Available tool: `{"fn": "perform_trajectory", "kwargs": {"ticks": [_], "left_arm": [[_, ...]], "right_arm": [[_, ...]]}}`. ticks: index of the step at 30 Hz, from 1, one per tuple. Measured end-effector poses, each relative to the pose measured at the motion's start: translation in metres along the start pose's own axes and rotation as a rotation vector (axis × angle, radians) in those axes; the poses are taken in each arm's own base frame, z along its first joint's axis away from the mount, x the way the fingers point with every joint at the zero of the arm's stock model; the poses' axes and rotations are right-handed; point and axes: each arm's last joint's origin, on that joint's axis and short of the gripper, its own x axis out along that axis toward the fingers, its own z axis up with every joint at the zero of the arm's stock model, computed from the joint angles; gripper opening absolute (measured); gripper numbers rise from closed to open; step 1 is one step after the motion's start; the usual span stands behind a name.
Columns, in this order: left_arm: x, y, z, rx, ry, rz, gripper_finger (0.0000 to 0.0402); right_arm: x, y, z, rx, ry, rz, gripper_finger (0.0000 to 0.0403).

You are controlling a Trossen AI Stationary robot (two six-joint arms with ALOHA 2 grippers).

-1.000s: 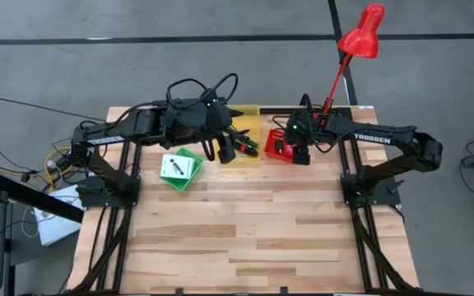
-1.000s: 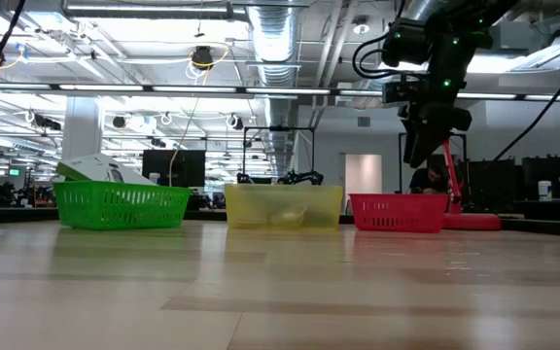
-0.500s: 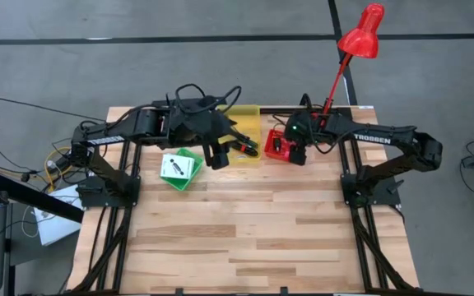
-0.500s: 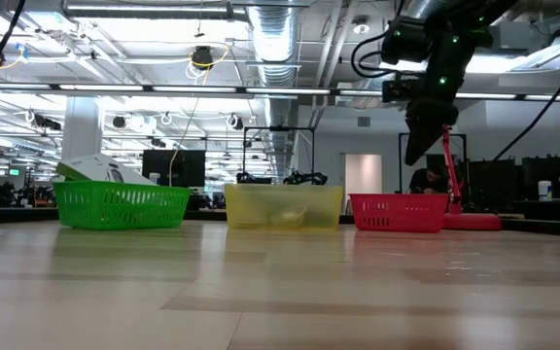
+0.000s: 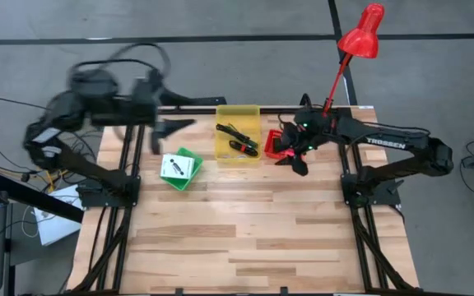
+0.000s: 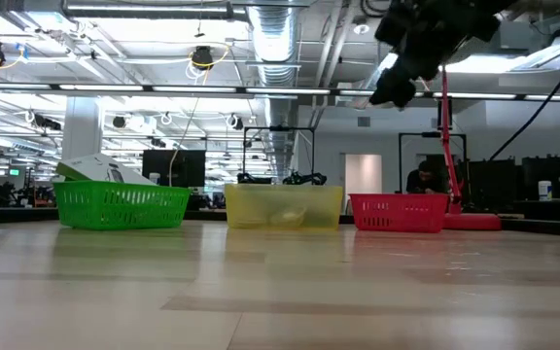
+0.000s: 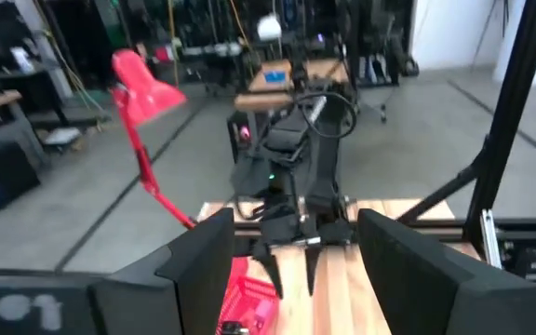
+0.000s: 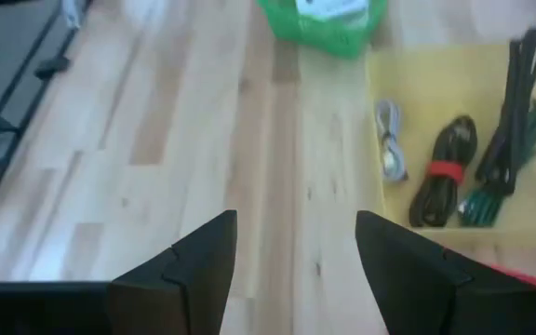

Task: Pick and place items into bin
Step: Return to Home Position

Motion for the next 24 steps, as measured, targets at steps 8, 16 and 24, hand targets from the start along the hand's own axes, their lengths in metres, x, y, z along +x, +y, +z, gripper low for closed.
{"fn": "perform_trajectory", "kwargs": {"ticks": [8,16,24], "left_arm": [[-0.065,0.003,-0.039,-0.084,-0.102,0.083,0.0221],[-0.092,0.0,-0.12,-0.21,-0.161,0.186,0.0222],[-0.11,-0.006,-0.194,-0.302,-0.231,0.179,0.0222]], "right_arm": [[-0.034,0.023,0.001,-0.102,-0.151,-0.013,0.0216],[-0.07,0.051,-0.005,-0.197,-0.294,-0.007,0.0216],[-0.1,0.075,-0.021,-0.223,-0.387,0.025,0.0216]]}}
